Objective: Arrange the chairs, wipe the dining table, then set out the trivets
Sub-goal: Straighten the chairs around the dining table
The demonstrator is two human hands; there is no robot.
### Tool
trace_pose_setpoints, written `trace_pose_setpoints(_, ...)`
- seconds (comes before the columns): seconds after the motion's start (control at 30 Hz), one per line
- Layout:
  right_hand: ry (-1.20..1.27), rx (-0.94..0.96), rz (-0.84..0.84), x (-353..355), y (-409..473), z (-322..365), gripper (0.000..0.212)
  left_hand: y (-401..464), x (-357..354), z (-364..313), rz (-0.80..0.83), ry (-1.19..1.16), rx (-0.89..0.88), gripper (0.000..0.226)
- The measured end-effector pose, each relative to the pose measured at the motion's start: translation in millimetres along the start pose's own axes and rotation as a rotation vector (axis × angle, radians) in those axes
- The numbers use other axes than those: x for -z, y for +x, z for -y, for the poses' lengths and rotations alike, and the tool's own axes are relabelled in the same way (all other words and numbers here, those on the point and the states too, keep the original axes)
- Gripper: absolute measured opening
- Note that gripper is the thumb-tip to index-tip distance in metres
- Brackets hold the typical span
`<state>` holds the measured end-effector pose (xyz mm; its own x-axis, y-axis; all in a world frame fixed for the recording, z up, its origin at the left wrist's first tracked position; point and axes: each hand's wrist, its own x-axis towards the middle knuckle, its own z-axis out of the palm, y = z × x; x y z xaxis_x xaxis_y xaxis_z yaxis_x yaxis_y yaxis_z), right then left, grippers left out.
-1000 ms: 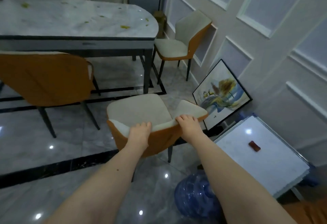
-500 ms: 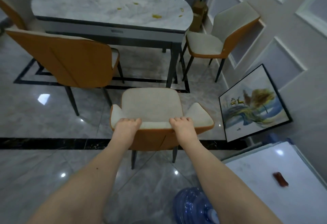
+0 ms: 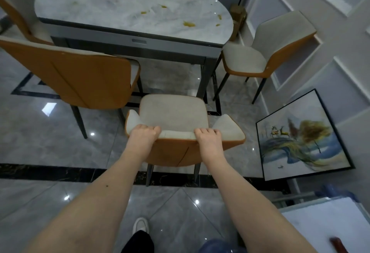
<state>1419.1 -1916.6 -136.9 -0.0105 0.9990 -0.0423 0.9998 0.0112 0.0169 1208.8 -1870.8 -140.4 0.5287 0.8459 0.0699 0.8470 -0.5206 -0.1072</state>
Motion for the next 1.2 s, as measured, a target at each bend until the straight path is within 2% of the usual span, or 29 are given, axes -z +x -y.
trace_pose_setpoints(0.13,-0.003,-0.021,0.012,3,45,3,0.039,40,-6,28,-0.026,-0.078,-0.009,0.047)
trace_pose_setpoints(0.33,-0.016,-0.039,0.047,12,112,8,0.043,101,-17,68,0.011,-0.107,-0.007,0.056)
trace_pose_setpoints(0.53,-0.012,-0.057,0.041,15,169,3,0.038,152,-25,95,0.021,-0.086,-0.021,0.057)
trace_pose_setpoints(0.6,-0.013,-0.05,0.043,16,187,1,0.038,170,-27,100,0.006,-0.06,-0.041,0.055)
trace_pose_setpoints(0.67,-0.004,-0.053,0.036,17,207,-2,0.037,185,-26,106,0.079,-0.043,-0.035,0.046)
trace_pose_setpoints(0.77,-0.005,-0.045,0.038,19,234,-6,0.037,210,-24,119,0.108,-0.006,0.031,0.028)
trace_pose_setpoints(0.93,0.013,-0.002,0.052,20,281,-10,0.045,248,-18,141,0.141,-0.051,0.09,0.024)
trace_pose_setpoints(1.07,0.023,0.045,0.053,21,306,-7,0.048,270,-18,159,0.157,-0.016,0.083,0.038)
trace_pose_setpoints(1.2,0.027,0.061,0.044,25,333,-1,0.047,287,-23,173,0.201,0.026,0.169,0.031)
